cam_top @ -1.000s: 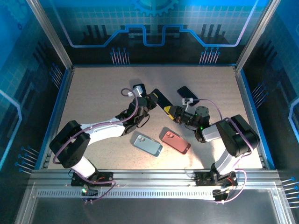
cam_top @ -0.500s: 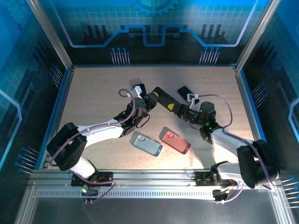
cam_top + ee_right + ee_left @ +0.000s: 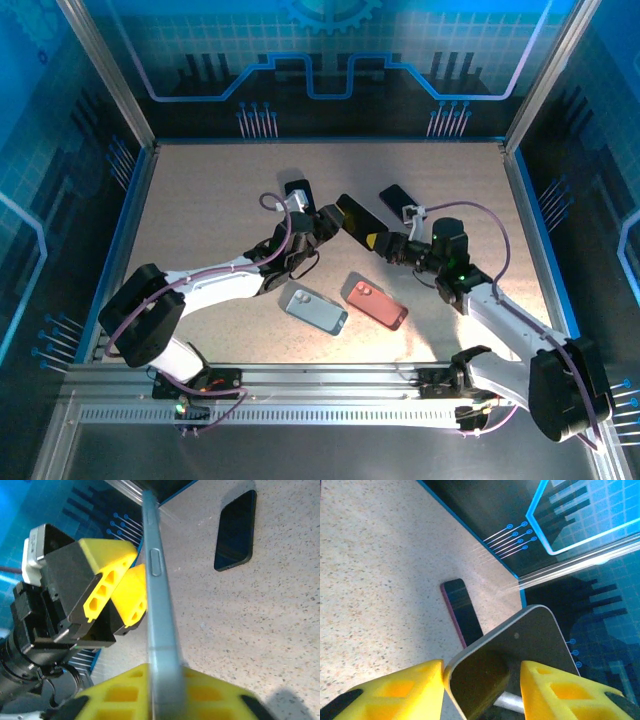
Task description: Put the phone into the phone case
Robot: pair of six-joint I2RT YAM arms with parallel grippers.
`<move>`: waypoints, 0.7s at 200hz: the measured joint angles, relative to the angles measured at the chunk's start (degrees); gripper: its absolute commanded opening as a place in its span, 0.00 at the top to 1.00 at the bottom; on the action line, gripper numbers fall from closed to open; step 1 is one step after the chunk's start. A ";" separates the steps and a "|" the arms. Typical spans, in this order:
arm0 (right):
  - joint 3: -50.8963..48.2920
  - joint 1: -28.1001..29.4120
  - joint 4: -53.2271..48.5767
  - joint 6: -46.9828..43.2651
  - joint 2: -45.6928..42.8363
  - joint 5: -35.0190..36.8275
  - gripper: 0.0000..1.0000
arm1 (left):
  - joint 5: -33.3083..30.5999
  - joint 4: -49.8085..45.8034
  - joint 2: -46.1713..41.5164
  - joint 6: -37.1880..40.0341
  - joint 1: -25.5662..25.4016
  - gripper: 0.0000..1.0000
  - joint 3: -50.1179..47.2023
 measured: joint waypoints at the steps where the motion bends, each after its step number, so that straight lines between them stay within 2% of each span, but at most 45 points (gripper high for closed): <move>1: 0.00 0.00 -0.09 -0.09 -0.04 0.00 1.00 | 0.00 -0.07 0.00 -0.02 0.00 0.54 0.00; 88: 0.28 -0.15 -9.68 -3.72 -1.62 0.33 1.00 | -0.04 -1.49 -0.02 1.53 0.00 0.54 -0.48; 112: 0.72 -0.31 -13.94 -5.18 -2.75 0.61 1.00 | 0.00 -5.79 -0.81 2.91 0.00 0.66 -0.70; 140: 2.75 -1.88 -22.18 -7.87 -5.33 1.99 1.00 | 1.16 -12.66 -2.67 5.49 0.00 0.84 -0.70</move>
